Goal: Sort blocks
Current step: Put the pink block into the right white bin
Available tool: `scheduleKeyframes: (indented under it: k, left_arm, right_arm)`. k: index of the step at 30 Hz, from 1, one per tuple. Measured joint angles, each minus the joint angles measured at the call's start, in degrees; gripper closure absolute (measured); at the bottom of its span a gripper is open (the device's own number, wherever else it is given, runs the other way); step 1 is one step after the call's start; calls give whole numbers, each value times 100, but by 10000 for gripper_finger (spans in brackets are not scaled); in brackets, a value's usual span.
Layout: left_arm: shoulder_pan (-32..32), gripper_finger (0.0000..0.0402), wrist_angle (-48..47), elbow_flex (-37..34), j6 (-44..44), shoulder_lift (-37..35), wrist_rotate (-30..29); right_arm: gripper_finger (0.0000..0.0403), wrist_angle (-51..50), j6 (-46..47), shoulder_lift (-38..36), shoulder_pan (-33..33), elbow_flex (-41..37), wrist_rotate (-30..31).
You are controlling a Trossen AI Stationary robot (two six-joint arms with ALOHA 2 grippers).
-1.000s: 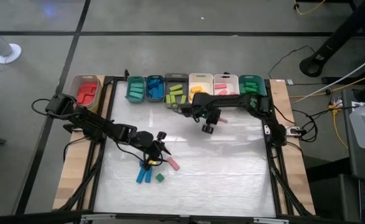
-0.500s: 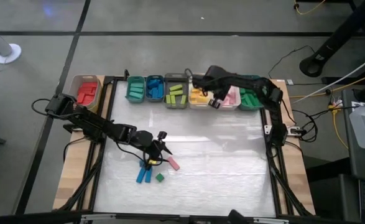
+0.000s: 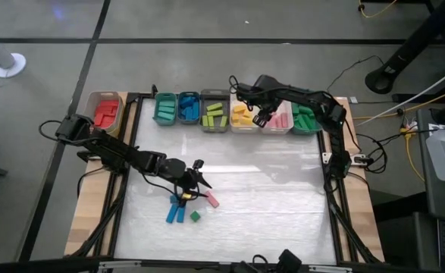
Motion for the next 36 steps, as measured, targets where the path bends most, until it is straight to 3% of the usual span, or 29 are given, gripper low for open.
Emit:
scheduleKeyframes:
  k: [4, 10, 18, 28, 36]
  left_arm:
    - [4, 254, 72, 318, -402, 249, 0]
    - [4, 254, -401, 1007, -275, 973, 53]
    - [4, 254, -2010, 1696, 290, 1720, 159]
    - [66, 254, -2658, 1785, 685, 1801, 201]
    - [65, 254, -3020, 1774, 755, 1873, 201]
  right_arm:
    - [188, -152, 4, 6, 64, 48, -226]
    - [187, -578, 3, -144, 369, 482, 115]
    - [187, -473, 22, -1328, 1092, 626, 126]
    - [187, 39, 657, -2478, 2388, 625, 267]
    - [187, 70, 1194, -2540, 3580, 315, 1349]
